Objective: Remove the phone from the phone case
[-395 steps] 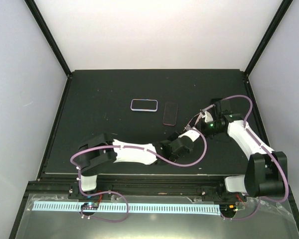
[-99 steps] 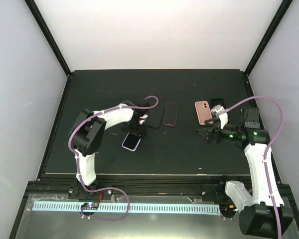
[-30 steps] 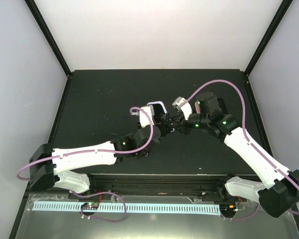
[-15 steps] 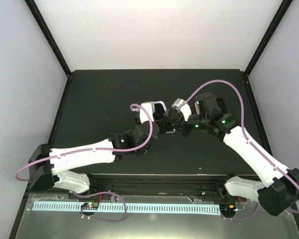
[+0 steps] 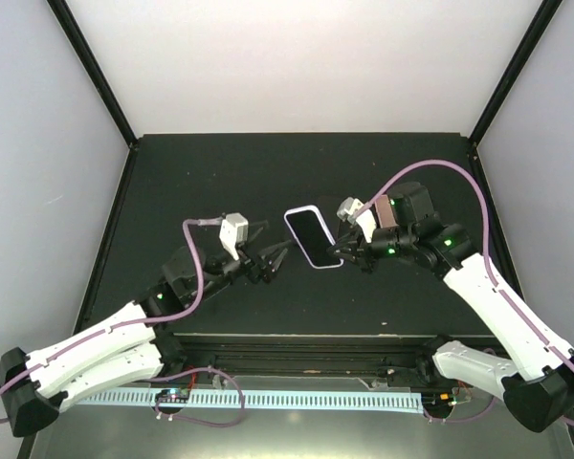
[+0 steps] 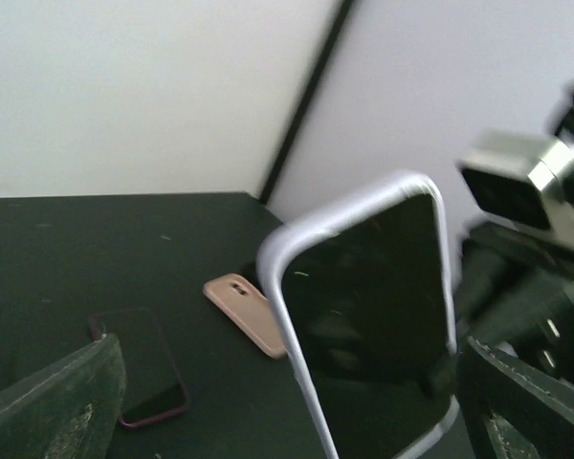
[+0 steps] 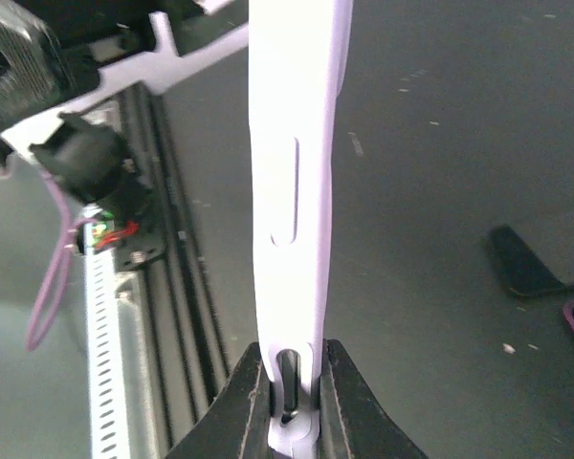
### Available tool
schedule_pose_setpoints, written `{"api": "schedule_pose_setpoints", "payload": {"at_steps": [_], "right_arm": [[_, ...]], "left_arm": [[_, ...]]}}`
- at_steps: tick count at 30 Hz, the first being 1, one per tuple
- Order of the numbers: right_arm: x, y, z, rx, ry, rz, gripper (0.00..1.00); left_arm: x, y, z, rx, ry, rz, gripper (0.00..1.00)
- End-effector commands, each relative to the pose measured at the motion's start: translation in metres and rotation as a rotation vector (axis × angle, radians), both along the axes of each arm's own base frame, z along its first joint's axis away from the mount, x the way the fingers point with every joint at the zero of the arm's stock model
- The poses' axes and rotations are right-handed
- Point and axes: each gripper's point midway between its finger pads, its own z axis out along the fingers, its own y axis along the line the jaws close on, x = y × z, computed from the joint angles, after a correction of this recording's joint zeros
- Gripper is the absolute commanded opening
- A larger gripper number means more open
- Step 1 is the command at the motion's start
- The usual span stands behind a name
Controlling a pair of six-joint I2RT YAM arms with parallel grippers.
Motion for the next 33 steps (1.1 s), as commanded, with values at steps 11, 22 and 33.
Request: {"api": "schedule_pose_setpoints", "payload": {"at_steps": [11,22,33], "right_arm": [[-0.065,0.014,0.053,0.237,0.076,0.35,0.01],[-0.061,0.016,0.046,0.218,0.116,0.336,0.01],[-0.058,0.017,0.047,0.222,0.123,0.323,0.01]], "left_arm": [[-0.062,-0.034,0.032,-0.162,-0.139,-0.434,0.63],[-0.072,-0.041,0.04,-0.21,-0.153,-0.521,0.42],[-0.075,-0.048,0.039,-0.196,-0.141,-0.563,0.17]]}}
